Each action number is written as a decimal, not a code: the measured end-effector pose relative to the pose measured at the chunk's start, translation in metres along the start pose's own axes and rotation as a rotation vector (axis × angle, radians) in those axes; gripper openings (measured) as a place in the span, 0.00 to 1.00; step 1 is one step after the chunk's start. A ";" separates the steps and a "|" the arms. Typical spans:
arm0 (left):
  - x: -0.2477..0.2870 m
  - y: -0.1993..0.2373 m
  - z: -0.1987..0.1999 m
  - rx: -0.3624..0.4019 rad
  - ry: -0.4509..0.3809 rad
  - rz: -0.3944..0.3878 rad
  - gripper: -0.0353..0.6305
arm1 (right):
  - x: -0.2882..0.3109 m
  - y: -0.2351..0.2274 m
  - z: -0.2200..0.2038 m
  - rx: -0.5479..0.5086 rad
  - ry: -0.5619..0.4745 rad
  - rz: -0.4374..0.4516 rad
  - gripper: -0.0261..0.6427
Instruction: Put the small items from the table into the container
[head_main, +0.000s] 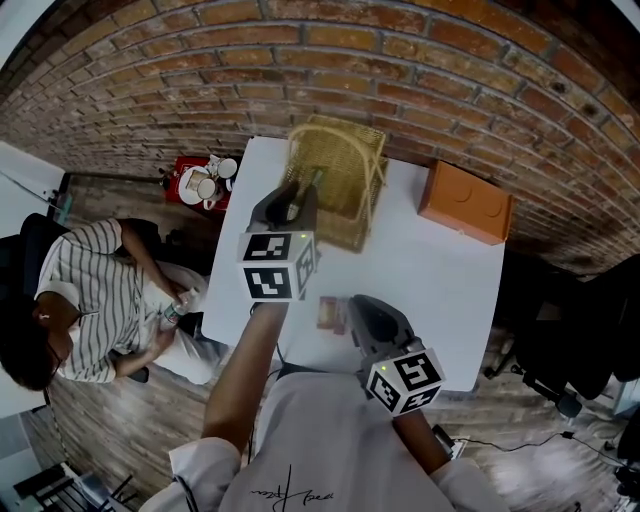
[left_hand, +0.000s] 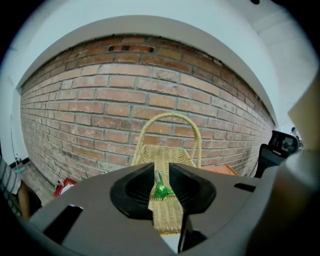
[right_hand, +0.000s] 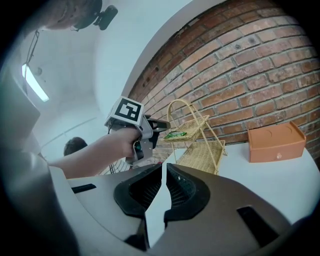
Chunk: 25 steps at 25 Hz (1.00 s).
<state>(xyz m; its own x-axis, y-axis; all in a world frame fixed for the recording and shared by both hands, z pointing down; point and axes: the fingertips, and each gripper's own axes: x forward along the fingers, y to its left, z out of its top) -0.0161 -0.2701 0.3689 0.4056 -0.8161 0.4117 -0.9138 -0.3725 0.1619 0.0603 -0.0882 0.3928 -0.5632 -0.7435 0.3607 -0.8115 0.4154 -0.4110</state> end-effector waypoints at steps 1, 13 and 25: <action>-0.003 0.000 0.001 -0.001 -0.007 0.001 0.17 | -0.001 0.001 0.000 -0.004 -0.001 0.001 0.07; -0.055 -0.011 -0.006 -0.022 -0.068 -0.004 0.16 | -0.023 0.023 -0.007 -0.062 -0.011 0.040 0.07; -0.114 -0.031 -0.030 -0.065 -0.123 -0.018 0.07 | -0.052 0.051 -0.025 -0.123 -0.008 0.078 0.07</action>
<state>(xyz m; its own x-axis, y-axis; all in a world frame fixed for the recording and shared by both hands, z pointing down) -0.0347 -0.1525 0.3435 0.4181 -0.8589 0.2958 -0.9040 -0.3615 0.2282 0.0445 -0.0154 0.3736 -0.6246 -0.7101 0.3250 -0.7784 0.5330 -0.3316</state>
